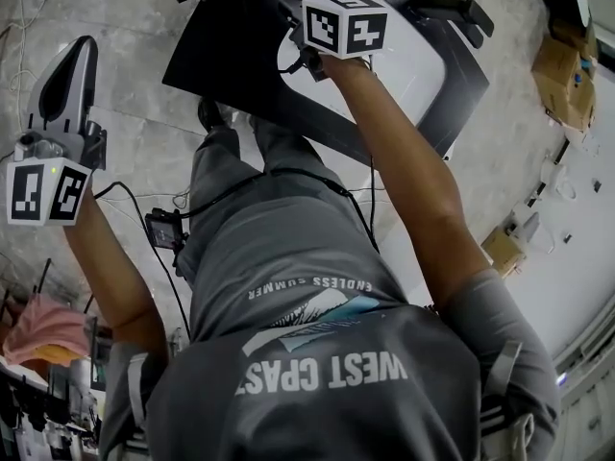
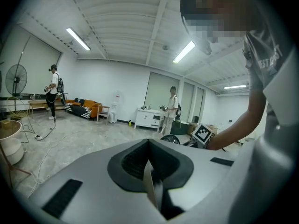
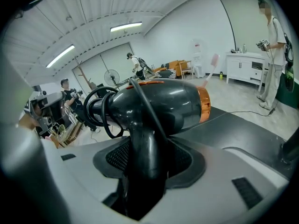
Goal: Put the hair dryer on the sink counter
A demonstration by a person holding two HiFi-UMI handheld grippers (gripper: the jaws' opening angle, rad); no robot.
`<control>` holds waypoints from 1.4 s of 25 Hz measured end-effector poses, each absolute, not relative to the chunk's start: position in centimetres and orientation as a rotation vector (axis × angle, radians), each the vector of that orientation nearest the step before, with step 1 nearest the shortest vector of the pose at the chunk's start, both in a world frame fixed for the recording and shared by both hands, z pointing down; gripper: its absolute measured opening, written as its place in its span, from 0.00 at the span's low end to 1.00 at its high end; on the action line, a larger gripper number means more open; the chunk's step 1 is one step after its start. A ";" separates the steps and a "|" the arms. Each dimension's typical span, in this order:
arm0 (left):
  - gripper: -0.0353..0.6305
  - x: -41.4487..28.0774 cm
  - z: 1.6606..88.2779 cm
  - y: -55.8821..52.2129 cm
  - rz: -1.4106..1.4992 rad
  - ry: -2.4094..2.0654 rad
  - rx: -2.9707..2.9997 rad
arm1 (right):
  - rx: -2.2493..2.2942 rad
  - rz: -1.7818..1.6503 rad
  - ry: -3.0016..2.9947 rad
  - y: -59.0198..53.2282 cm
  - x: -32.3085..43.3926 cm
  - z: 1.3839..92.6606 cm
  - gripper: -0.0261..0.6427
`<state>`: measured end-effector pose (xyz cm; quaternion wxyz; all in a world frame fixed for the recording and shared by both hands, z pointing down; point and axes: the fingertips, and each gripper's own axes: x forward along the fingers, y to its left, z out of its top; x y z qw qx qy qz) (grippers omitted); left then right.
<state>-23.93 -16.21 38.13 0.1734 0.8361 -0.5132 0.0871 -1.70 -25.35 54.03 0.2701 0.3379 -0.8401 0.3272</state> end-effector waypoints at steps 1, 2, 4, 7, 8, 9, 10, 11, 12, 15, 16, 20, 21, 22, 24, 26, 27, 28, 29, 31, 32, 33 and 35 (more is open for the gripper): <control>0.08 -24.0 38.3 -16.2 0.246 -1.457 2.366 | 0.905 0.878 -2.257 -25.4 -1.8 54.4 0.37; 0.08 -24.1 38.6 -16.2 0.244 -1.460 2.360 | 0.898 0.875 -2.251 -25.5 -1.9 54.7 0.37; 0.08 -24.4 39.2 -15.9 0.237 -1.466 2.348 | 0.884 0.873 -2.244 -25.4 -2.3 55.6 0.37; 0.08 -24.8 40.1 -15.7 0.229 -1.475 2.336 | 0.873 0.861 -2.230 -25.5 -2.6 56.9 0.37; 0.08 -24.9 40.3 -15.7 0.230 -1.476 2.333 | 0.872 0.855 -2.224 -25.7 -2.5 57.2 0.37; 0.08 -25.0 40.5 -15.8 0.231 -1.477 2.330 | 0.872 0.849 -2.217 -25.8 -2.5 57.5 0.37; 0.08 -25.1 40.6 -15.9 0.232 -1.478 2.327 | 0.871 0.847 -2.214 -26.0 -2.6 57.7 0.37; 0.08 -25.1 40.8 -16.0 0.232 -1.479 2.324 | 0.867 0.847 -2.213 -26.1 -2.7 57.8 0.37; 0.08 -25.2 40.9 -16.0 0.231 -1.481 2.321 | 0.863 0.846 -2.214 -26.2 -2.8 58.0 0.37; 0.08 -25.2 41.3 -15.9 0.231 -1.483 2.312 | 0.852 0.840 -2.207 -26.3 -2.8 58.7 0.37; 0.08 -25.2 41.4 -15.8 0.231 -1.483 2.310 | 0.849 0.838 -2.203 -26.2 -2.8 59.0 0.37; 0.08 -25.2 41.8 -15.8 0.231 -1.485 2.301 | 0.843 0.822 -2.177 -26.2 -2.4 60.1 0.37; 0.08 -25.2 41.9 -15.8 0.231 -1.485 2.300 | 0.844 0.814 -2.171 -26.2 -2.3 60.2 0.37; 0.08 -25.2 41.9 -15.8 0.227 -1.484 2.300 | 0.844 0.807 -2.168 -26.1 -2.3 60.3 0.38; 0.08 -25.1 41.8 -15.9 0.199 -1.475 2.306 | 0.843 0.791 -2.160 -26.0 -2.2 60.5 0.38; 0.08 -25.2 41.6 -16.0 0.183 -1.474 2.307 | 0.842 0.767 -2.149 -25.9 -2.2 60.7 0.38; 0.08 -25.3 41.6 -16.0 0.181 -1.477 2.306 | 0.841 0.755 -2.145 -25.8 -2.1 60.8 0.38; 0.08 -25.3 41.6 -16.0 0.179 -1.478 2.307 | 0.841 0.746 -2.144 -25.8 -2.0 60.9 0.38; 0.08 -25.3 41.6 -16.1 0.176 -1.479 2.309 | 0.842 0.739 -2.142 -25.9 -1.9 61.1 0.38; 0.08 -25.2 41.6 -16.2 0.174 -1.480 2.312 | 0.858 0.724 -2.127 -26.0 -1.3 61.3 0.38; 0.08 -25.2 41.7 -16.2 0.175 -1.480 2.312 | 0.866 0.725 -2.120 -26.0 -1.1 61.4 0.38; 0.08 -25.2 41.6 -16.1 0.177 -1.479 2.312 | 0.871 0.731 -2.116 -25.9 -0.9 61.6 0.39; 0.08 -25.2 41.5 -16.1 0.180 -1.481 2.314 | 0.874 0.743 -2.114 -25.9 -0.9 61.8 0.39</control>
